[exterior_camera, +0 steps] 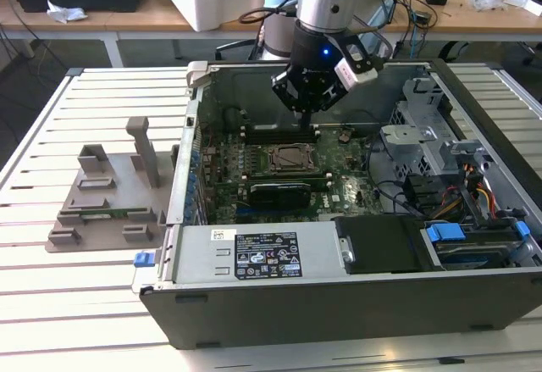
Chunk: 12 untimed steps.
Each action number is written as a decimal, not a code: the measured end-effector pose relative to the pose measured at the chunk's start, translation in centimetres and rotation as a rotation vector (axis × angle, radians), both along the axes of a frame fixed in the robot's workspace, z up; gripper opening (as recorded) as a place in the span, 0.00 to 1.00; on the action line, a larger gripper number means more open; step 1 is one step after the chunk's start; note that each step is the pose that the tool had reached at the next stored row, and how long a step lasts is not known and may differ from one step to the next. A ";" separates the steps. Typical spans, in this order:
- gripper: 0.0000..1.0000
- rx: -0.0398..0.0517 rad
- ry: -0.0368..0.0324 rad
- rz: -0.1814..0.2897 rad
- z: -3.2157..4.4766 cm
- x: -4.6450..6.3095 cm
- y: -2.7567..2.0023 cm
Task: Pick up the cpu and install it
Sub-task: 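Install the first cpu locking lever, then install the second cpu locking lever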
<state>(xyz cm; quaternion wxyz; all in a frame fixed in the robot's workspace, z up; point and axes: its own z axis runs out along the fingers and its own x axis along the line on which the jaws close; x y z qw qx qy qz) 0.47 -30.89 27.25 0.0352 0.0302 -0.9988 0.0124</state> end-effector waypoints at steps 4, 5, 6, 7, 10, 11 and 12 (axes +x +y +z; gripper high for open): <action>0.11 -0.0001 0.0002 0.000 0.01 0.0 0.00; 0.11 -0.0001 0.0001 0.000 0.01 0.0 0.00; 0.11 -0.0001 0.0001 0.000 0.01 0.0 0.00; 0.11 -0.0001 0.0001 0.000 0.01 0.0 0.00; 0.11 0.0001 0.0001 0.000 0.01 0.0 0.00; 0.11 0.0000 0.0002 0.000 0.02 0.0 -0.17; 0.11 0.0001 0.0002 0.000 0.00 0.0 -0.52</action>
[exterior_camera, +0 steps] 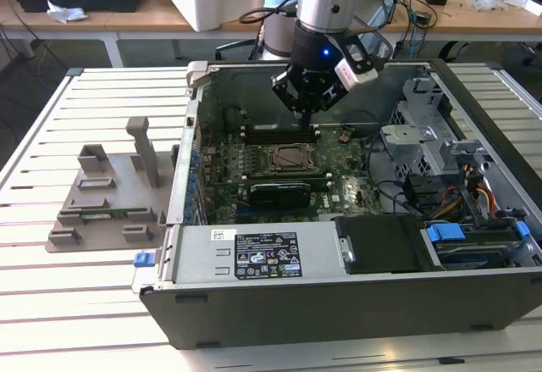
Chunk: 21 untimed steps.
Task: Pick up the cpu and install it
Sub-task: 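Install the second cpu locking lever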
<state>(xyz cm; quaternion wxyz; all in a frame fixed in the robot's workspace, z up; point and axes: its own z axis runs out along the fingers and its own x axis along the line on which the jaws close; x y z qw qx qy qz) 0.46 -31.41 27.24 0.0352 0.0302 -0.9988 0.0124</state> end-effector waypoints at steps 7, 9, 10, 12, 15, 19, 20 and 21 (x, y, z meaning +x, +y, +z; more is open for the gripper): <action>0.11 0.0392 0.0000 0.000 -0.49 -0.4 -3.25; 0.11 0.1384 0.0000 0.000 -0.55 -0.4 -4.26; 0.11 0.1387 0.0000 0.000 -0.62 -0.4 -4.40; 0.11 0.1387 0.0000 0.000 -0.99 -0.4 -4.54; 0.11 0.1387 0.0000 0.000 -1.63 -0.4 -4.76; 0.11 0.1387 0.0000 0.000 -1.99 -0.4 -4.76; 0.11 0.1386 0.0000 0.000 -2.12 -0.4 -4.76; 0.11 0.1386 0.0000 0.000 -2.19 -0.4 -4.76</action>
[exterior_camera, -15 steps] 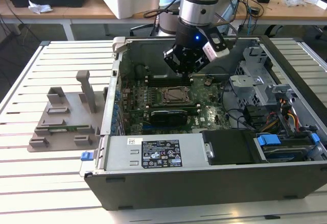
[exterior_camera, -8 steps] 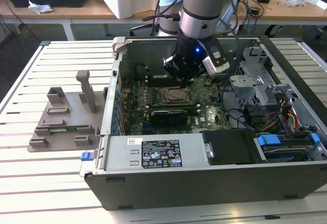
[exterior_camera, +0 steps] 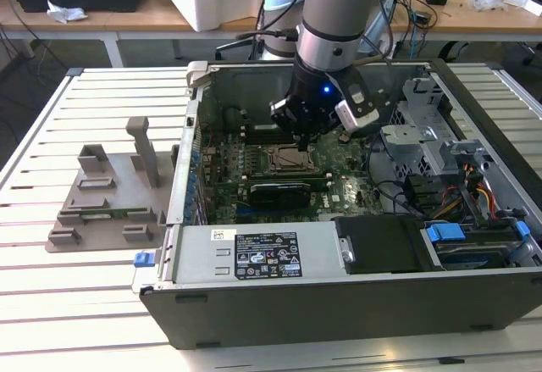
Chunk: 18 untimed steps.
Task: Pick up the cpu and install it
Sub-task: 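Install the second cpu locking lever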
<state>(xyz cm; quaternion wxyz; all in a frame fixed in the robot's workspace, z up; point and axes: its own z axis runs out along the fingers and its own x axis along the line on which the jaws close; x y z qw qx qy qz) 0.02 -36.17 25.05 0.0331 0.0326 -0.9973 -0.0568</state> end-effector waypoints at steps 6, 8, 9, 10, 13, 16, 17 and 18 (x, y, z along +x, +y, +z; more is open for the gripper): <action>0.11 -0.0001 0.0000 0.000 -0.72 0.0 -0.04; 0.11 0.0000 0.0000 0.000 -1.07 -0.1 -0.05; 0.11 0.0000 0.0000 0.000 -1.44 -0.2 -0.06; 0.11 0.0000 0.0000 0.000 -1.61 -0.3 -0.06; 0.11 -0.0002 0.0000 0.000 -1.84 -0.7 -0.26; 0.11 0.0001 0.0000 0.000 -1.90 -0.8 -0.64; 0.11 0.0001 0.0000 0.000 -1.92 -0.8 -0.67; 0.11 -0.0001 0.0000 0.000 -1.93 -0.8 -0.77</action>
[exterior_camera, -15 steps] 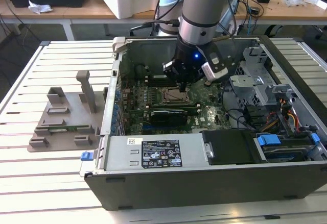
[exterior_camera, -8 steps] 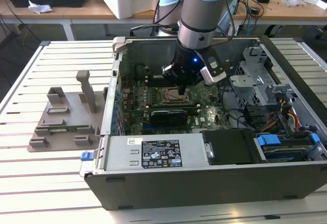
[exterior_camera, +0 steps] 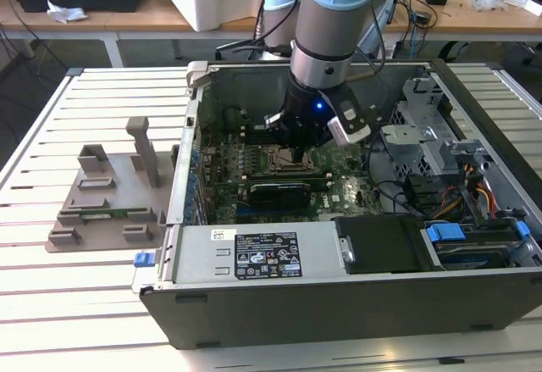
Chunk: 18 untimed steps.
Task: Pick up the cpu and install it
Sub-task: 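Install the second cpu locking lever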
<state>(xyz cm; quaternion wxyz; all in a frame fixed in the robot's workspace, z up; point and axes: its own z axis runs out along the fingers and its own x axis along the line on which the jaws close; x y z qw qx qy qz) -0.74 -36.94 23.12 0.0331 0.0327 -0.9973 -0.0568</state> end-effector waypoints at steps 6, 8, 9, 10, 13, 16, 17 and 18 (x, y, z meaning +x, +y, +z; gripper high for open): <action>0.11 0.0043 0.0000 0.000 -0.19 -0.9 -1.17; 0.11 0.0050 0.0000 0.000 -0.98 -1.4 -1.16; 0.11 0.0051 0.0000 0.000 -1.23 -1.5 -1.16; 0.11 0.0053 0.0000 0.001 -1.35 -1.6 -1.16; 0.11 0.0097 0.0001 0.002 -1.47 -2.1 -1.20; 0.11 0.0211 -0.0001 0.004 -1.56 -2.9 -1.37; 0.11 0.0235 0.0001 0.005 -1.61 -3.1 -1.43; 0.11 0.0259 0.0000 0.007 -1.66 -3.3 -1.48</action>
